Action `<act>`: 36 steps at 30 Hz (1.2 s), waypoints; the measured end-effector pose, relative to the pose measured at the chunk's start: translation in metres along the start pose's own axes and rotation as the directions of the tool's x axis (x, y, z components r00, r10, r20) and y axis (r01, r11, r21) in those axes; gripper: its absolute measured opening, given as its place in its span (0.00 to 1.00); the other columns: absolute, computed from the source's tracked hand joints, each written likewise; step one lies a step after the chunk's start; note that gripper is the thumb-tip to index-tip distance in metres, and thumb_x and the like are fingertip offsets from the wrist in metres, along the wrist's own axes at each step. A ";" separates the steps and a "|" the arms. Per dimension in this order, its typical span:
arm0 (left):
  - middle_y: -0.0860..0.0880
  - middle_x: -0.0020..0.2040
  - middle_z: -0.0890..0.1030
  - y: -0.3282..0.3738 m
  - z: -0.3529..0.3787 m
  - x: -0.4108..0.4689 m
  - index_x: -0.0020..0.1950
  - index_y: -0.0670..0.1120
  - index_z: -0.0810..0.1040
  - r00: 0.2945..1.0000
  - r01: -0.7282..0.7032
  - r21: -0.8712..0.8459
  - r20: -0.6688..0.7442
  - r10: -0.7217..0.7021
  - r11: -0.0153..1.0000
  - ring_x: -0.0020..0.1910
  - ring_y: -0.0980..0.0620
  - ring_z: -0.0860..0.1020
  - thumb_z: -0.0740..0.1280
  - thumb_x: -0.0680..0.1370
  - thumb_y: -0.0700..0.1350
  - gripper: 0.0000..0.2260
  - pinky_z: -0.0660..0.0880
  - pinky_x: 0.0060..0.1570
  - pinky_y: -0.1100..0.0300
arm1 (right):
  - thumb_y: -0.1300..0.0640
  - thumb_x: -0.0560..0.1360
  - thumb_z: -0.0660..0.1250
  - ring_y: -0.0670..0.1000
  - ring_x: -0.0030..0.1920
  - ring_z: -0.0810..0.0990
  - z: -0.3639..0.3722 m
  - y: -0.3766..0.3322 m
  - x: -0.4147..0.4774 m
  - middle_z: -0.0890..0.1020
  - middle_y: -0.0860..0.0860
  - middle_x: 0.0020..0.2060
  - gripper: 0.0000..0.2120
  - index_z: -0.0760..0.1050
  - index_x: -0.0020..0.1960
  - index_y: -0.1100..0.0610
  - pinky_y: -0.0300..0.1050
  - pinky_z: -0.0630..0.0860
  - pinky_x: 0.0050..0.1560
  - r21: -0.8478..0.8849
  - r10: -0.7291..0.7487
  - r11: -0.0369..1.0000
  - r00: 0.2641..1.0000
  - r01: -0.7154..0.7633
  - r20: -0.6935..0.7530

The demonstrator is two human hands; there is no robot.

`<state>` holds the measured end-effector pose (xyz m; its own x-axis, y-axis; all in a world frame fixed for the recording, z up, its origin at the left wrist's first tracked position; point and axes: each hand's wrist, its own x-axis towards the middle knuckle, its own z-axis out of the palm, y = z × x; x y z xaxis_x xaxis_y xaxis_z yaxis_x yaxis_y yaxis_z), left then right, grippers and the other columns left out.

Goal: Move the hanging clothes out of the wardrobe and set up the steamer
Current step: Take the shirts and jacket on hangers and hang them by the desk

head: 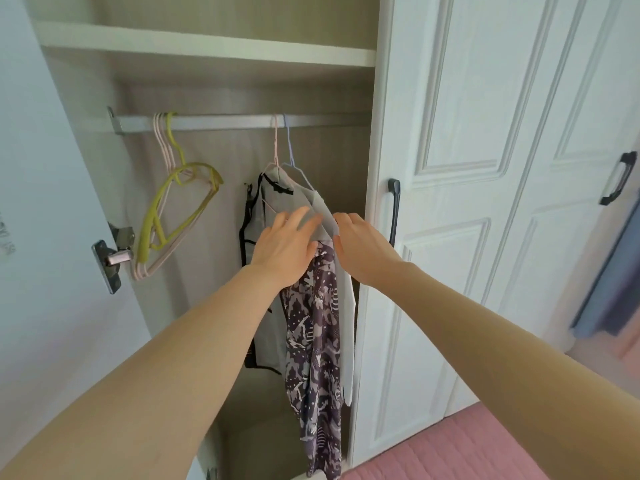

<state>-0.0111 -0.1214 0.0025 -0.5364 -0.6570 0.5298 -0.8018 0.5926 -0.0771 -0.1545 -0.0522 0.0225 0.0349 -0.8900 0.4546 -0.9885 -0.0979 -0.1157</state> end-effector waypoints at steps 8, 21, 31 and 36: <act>0.50 0.70 0.65 -0.011 0.017 0.008 0.67 0.48 0.69 0.992 -0.085 -0.039 -0.099 0.081 0.996 0.63 0.46 0.69 0.55 0.81 0.50 0.15 0.74 0.53 0.50 | 0.63 0.79 0.59 0.57 0.53 0.78 0.027 0.009 0.033 0.75 0.59 0.58 0.15 0.66 0.66 0.63 0.46 0.77 0.52 0.073 0.028 0.997 0.999 -0.027 -0.019; 0.46 0.58 0.72 -0.034 0.013 0.055 0.62 0.44 0.67 0.841 0.396 -0.677 -0.003 -0.540 0.620 0.54 0.46 0.74 0.69 0.73 0.40 0.20 0.73 0.48 0.54 | 0.64 0.77 0.60 0.59 0.54 0.77 0.044 -0.005 0.090 0.75 0.60 0.58 0.23 0.60 0.71 0.61 0.52 0.78 0.52 0.410 0.258 0.876 0.965 -0.253 0.043; 0.42 0.56 0.80 -0.049 0.011 0.093 0.60 0.43 0.77 0.671 0.506 -0.856 0.318 -0.670 0.102 0.51 0.45 0.77 0.64 0.78 0.42 0.11 0.75 0.54 0.54 | 0.57 0.81 0.55 0.54 0.47 0.75 0.044 -0.022 0.128 0.77 0.57 0.54 0.16 0.69 0.68 0.55 0.43 0.70 0.42 0.735 0.352 0.577 0.920 -0.356 0.170; 0.46 0.45 0.78 -0.051 0.003 0.091 0.58 0.41 0.78 0.671 0.445 -0.895 0.345 -0.656 -0.015 0.38 0.52 0.74 0.61 0.79 0.35 0.11 0.70 0.40 0.62 | 0.60 0.81 0.55 0.47 0.35 0.70 0.045 -0.025 0.130 0.75 0.51 0.42 0.12 0.72 0.61 0.56 0.38 0.66 0.33 0.819 0.380 0.438 0.902 -0.370 0.205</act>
<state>-0.0198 -0.2130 0.0520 0.0750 -0.9905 0.1149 0.0093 0.1160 0.9932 -0.1183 -0.1851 0.0446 -0.3137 -0.9312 0.1856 -0.3250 -0.0784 -0.9425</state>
